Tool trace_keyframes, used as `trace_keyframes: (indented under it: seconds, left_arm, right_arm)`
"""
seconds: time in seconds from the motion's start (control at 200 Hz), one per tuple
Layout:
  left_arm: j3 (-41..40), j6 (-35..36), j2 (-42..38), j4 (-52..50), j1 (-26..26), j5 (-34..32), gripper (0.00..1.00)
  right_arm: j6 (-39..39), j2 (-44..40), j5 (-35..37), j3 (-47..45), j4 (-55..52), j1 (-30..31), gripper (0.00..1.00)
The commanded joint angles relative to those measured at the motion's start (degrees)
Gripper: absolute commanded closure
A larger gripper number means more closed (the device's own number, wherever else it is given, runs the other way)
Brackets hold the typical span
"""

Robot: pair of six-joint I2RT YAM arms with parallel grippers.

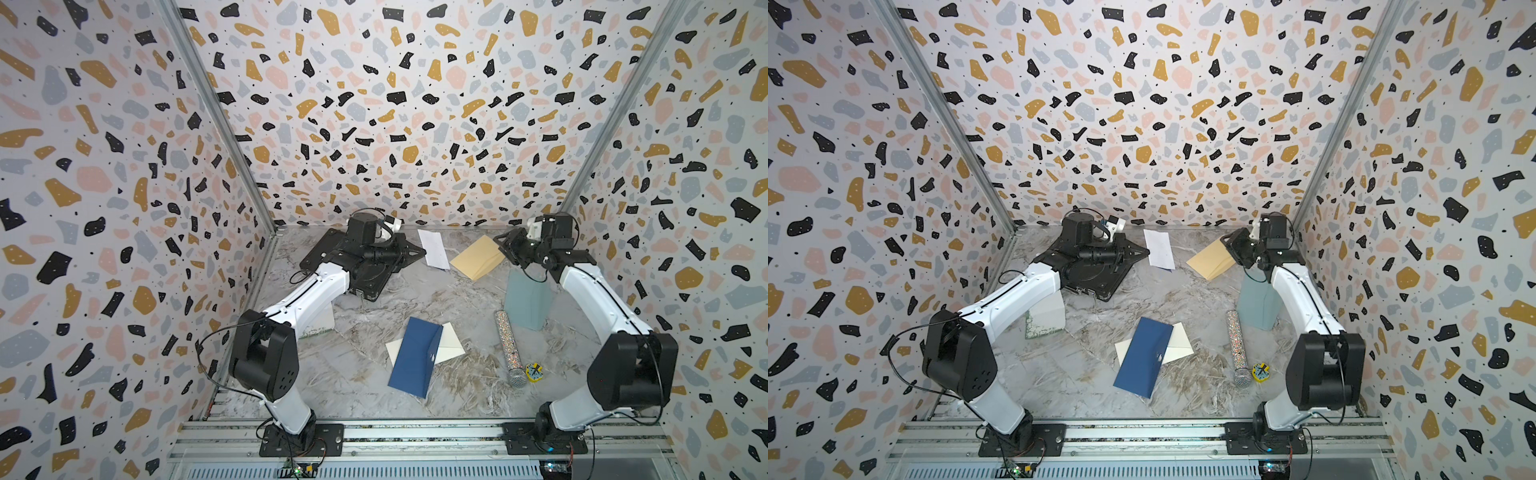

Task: Take the letter paper out of the envelope
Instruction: Place the envelope at the center of the board, then unfold the letter paper.

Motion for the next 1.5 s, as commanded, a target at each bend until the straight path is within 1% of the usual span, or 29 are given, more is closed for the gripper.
trace_keyframes:
  seconds: [0.0,0.07,0.115,0.22,0.345,0.42,0.475,0.611,0.761,0.881,1.151,1.231,1.376,1.496]
  left_arm:
    - [1.47,-3.10,0.67,6.09,0.16,2.84,1.00]
    - [1.36,-3.33,1.01,6.31,0.14,3.37,1.00]
    - [1.29,-3.38,0.94,6.37,0.09,3.55,1.00]
    - [1.28,-3.41,0.66,6.33,0.08,3.65,1.00]
    - [1.12,-3.59,0.62,6.36,0.00,3.64,1.00]
    - [1.14,-3.52,0.65,6.29,-0.25,3.64,1.00]
    - [1.08,-3.35,0.72,6.17,-0.35,3.56,1.00]
    - [0.84,-3.24,0.70,5.99,-0.36,3.34,1.00]
    - [1.16,-2.93,0.80,5.72,-0.36,3.20,1.00]
    - [1.94,-2.63,1.10,5.04,-0.45,3.12,1.00]
    - [2.66,-2.53,1.60,4.75,-0.62,3.38,1.00]
    - [2.73,-2.52,1.87,4.75,-0.62,3.47,1.00]
    - [3.03,-2.62,2.47,4.90,-0.62,3.56,1.00]
    - [3.23,-2.62,2.87,5.02,-0.62,3.68,1.00]
  right_arm:
    - [10.52,-0.63,-6.76,-3.62,9.58,3.40,0.58]
    - [14.08,-0.35,-11.80,-5.04,14.34,5.68,0.58]
    - [15.45,-0.67,-13.33,-6.33,16.37,7.08,0.58]
    - [18.41,-2.60,-13.83,-10.65,20.89,8.44,0.56]
    - [19.23,-2.53,-14.96,-13.16,22.71,8.50,0.54]
    - [22.44,-1.44,-16.46,-14.00,27.57,8.78,0.59]
    - [23.93,-0.92,-16.61,-14.30,30.03,8.94,0.61]
    - [24.36,-0.79,-16.72,-14.02,30.25,9.32,0.60]
    - [27.32,-0.25,-17.52,-15.60,34.23,9.64,0.57]
    - [26.39,-0.08,-17.39,-15.92,33.23,9.62,0.57]
    - [28.46,1.01,-18.22,-16.20,36.42,9.90,0.57]
    - [30.23,1.10,-18.35,-16.73,38.68,9.95,0.57]
    - [33.82,1.32,-18.62,-17.38,42.83,10.17,0.59]
    - [34.93,1.17,-18.62,-17.46,43.95,10.21,0.61]
